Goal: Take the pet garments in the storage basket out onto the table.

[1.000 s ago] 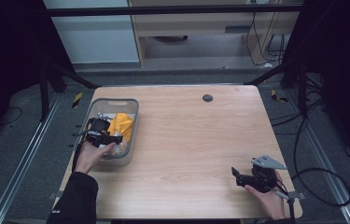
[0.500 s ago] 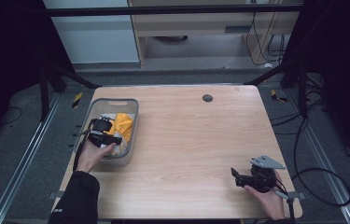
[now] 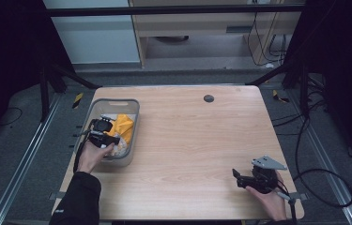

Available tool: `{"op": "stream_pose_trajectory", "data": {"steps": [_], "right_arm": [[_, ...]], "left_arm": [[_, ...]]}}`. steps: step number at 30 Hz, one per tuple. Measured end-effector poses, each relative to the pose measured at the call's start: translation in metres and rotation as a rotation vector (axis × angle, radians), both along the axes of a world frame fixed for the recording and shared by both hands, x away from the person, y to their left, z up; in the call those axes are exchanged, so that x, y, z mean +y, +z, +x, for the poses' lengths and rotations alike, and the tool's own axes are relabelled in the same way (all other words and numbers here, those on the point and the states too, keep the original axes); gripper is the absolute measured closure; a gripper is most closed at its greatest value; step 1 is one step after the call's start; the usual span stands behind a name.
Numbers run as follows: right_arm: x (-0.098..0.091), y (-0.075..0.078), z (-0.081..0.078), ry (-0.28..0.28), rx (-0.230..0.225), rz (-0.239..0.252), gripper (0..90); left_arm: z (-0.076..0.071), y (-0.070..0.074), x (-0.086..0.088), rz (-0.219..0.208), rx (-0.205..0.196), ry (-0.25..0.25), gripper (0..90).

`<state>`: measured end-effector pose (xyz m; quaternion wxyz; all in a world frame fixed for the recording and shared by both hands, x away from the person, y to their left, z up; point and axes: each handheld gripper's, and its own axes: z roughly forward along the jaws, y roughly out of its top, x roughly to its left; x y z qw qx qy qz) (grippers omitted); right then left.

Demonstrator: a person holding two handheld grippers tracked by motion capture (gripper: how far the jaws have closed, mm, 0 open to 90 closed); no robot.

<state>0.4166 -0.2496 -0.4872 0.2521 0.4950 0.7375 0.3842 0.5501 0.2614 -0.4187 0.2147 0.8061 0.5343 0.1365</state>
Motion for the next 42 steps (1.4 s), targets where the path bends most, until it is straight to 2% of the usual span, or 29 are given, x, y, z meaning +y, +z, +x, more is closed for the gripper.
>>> {"op": "stream_pose_trajectory", "data": {"steps": [9, 27, 32, 42], "right_arm": [[0.0, 0.0, 0.0, 0.0, 0.0, -0.001, 10.2], [0.0, 0.0, -0.001, 0.0, 0.0, -0.003, 10.0], [0.0, 0.001, -0.001, -0.002, -0.005, -0.003, 9.9], [0.0, 0.001, -0.001, -0.003, -0.006, -0.003, 9.9]], "left_arm": [[-0.003, 0.014, 0.002, -0.007, -0.034, -0.001, 80.6], [-0.018, 0.065, 0.005, -0.02, -0.115, -0.035, 81.5], [-0.026, 0.082, 0.004, -0.016, -0.142, -0.057, 81.4], [-0.042, 0.104, -0.001, -0.012, -0.18, -0.111, 81.4]]}}
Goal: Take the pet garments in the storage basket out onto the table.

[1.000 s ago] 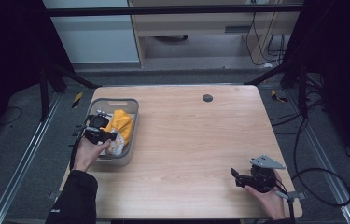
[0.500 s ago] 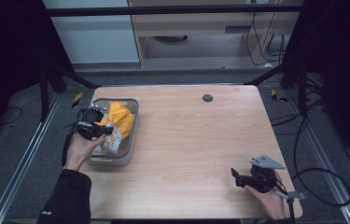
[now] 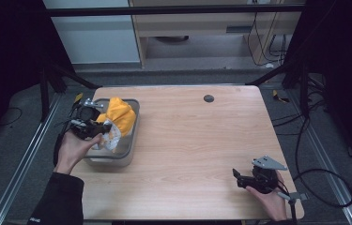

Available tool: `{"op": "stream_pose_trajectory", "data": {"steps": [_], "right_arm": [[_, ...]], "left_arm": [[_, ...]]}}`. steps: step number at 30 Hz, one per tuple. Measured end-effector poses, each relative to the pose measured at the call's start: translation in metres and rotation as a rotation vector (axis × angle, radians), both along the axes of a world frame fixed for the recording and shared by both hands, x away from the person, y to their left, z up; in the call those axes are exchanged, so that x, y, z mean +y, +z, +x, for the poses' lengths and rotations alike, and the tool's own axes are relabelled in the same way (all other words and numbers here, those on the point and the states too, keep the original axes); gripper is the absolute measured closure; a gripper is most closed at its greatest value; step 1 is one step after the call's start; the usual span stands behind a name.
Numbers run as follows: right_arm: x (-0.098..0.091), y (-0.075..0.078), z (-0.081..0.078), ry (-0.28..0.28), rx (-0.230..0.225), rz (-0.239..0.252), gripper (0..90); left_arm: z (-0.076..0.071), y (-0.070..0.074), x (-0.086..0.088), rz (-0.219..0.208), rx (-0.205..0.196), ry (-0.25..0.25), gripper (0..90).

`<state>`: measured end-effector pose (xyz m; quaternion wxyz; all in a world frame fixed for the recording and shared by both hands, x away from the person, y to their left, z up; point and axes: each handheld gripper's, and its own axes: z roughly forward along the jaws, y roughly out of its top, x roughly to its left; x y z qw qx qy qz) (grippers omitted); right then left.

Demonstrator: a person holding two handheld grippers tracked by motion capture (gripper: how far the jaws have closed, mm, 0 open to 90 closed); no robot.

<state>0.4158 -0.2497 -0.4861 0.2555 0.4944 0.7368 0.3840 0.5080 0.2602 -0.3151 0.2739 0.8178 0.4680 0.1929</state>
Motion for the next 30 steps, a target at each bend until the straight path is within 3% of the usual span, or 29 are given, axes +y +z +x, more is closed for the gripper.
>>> {"op": "stream_pose_trajectory", "data": {"steps": [18, 30], "right_arm": [[0.0, 0.0, 0.0, 0.001, -0.001, 0.0, 9.8], [0.0, 0.001, -0.001, -0.001, -0.008, -0.002, 9.7]], "left_arm": [[-0.026, 0.016, -0.03, -0.002, -0.032, -0.135, 81.4], [-0.037, 0.016, -0.056, 0.007, -0.048, -0.223, 81.4]]}}
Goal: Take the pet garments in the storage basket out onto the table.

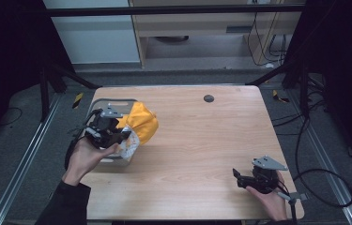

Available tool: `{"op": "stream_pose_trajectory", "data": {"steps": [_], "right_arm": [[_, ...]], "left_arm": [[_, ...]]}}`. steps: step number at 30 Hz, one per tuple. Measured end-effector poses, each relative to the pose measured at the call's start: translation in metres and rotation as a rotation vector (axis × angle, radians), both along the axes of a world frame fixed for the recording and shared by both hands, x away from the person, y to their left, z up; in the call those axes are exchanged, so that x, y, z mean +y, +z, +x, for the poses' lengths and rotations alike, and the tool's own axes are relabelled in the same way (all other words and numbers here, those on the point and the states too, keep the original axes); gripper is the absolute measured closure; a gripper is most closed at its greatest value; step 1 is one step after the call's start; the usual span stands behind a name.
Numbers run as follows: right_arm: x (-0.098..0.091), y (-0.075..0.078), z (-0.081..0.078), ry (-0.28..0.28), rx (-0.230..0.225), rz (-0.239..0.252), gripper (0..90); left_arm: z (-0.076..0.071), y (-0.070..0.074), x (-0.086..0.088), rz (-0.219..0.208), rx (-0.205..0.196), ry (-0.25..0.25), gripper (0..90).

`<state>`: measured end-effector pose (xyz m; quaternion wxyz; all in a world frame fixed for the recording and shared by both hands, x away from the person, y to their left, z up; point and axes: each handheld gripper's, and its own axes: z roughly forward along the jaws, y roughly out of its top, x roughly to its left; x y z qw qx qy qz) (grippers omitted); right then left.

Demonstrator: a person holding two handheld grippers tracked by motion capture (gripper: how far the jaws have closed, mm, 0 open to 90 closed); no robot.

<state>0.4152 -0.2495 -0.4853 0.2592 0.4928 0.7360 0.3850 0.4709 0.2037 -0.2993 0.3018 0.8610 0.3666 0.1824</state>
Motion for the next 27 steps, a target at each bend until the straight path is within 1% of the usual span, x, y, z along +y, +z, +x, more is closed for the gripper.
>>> {"op": "stream_pose_trajectory", "data": {"steps": [1, 4, 5, 8, 13, 14, 16, 19, 21, 22, 24, 27], "right_arm": [[0.0, 0.0, 0.0, 0.0, 0.0, 0.0, 9.7], [0.0, 0.0, 0.0, 0.002, 0.002, -0.001, 9.7], [0.0, 0.0, 0.0, 0.002, 0.002, -0.001, 9.7], [0.0, 0.0, 0.0, 0.002, 0.0, -0.002, 9.7], [-0.001, 0.0, 0.0, 0.003, -0.004, -0.004, 9.7], [-0.001, 0.0, 0.0, 0.003, -0.004, -0.004, 9.7], [-0.001, 0.0, 0.0, 0.002, -0.005, -0.003, 9.7], [-0.001, 0.0, 0.0, 0.001, -0.005, -0.005, 9.7], [-0.001, 0.001, 0.0, -0.003, -0.008, -0.004, 9.7], [-0.001, 0.001, 0.0, -0.003, -0.009, -0.003, 9.7], [-0.002, 0.001, 0.0, -0.004, -0.011, -0.004, 9.7], [-0.002, 0.001, -0.001, -0.006, -0.012, -0.002, 9.7]], "left_arm": [[0.0, 0.0, 0.0, 0.0, 0.0, 0.0, 81.3], [-0.002, 0.001, -0.008, 0.005, -0.003, -0.027, 81.3], [-0.003, 0.001, -0.011, 0.001, -0.005, -0.032, 81.3], [-0.005, 0.002, -0.021, 0.01, -0.004, -0.063, 81.3], [-0.007, 0.0, -0.03, 0.005, -0.008, -0.084, 81.3], [-0.007, -0.001, -0.034, 0.004, -0.008, -0.095, 81.2], [-0.007, -0.002, -0.036, 0.008, -0.004, -0.104, 81.2], [-0.007, -0.006, -0.042, -0.001, -0.002, -0.115, 81.2], [-0.007, -0.01, -0.048, 0.001, 0.005, -0.133, 81.2], [-0.007, -0.012, -0.05, -0.009, 0.005, -0.134, 81.2], [-0.007, -0.013, -0.052, -0.008, 0.007, -0.14, 81.2], [-0.007, -0.018, -0.059, -0.002, 0.011, -0.158, 81.2]]}}
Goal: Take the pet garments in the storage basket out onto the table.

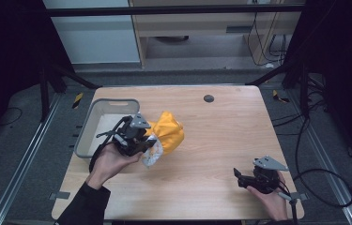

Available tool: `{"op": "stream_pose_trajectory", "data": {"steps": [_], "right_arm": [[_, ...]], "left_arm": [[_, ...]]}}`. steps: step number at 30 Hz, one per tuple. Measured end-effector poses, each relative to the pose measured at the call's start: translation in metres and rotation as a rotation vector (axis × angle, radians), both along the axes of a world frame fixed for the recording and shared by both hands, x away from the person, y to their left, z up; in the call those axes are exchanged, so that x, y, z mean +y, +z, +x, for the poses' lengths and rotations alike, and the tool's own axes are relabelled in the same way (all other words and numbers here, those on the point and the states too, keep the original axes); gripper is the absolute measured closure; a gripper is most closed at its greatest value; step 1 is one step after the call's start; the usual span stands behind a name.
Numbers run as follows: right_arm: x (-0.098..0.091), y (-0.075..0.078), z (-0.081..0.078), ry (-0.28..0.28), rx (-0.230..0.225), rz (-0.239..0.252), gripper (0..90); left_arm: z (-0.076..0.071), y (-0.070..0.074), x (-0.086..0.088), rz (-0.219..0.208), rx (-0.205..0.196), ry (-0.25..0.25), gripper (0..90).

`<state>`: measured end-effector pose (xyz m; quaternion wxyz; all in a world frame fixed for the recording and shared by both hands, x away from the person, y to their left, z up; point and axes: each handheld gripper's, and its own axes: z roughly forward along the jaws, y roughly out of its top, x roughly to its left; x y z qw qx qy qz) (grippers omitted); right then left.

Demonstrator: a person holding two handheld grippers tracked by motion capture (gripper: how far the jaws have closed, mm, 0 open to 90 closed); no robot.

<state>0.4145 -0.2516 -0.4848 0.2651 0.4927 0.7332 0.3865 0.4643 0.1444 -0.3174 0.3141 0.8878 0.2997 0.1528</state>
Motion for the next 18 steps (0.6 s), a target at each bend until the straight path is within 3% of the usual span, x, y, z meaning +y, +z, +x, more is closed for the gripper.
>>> {"op": "stream_pose_trajectory", "data": {"steps": [8, 18], "right_arm": [[0.0, 0.0, 0.0, -0.002, -0.005, -0.002, 9.7], [-0.002, 0.0, -0.001, -0.009, -0.008, -0.001, 9.7]], "left_arm": [[0.001, -0.007, -0.011, 0.001, 0.007, -0.021, 81.2], [0.004, -0.027, -0.024, 0.004, 0.036, -0.046, 81.0]]}}
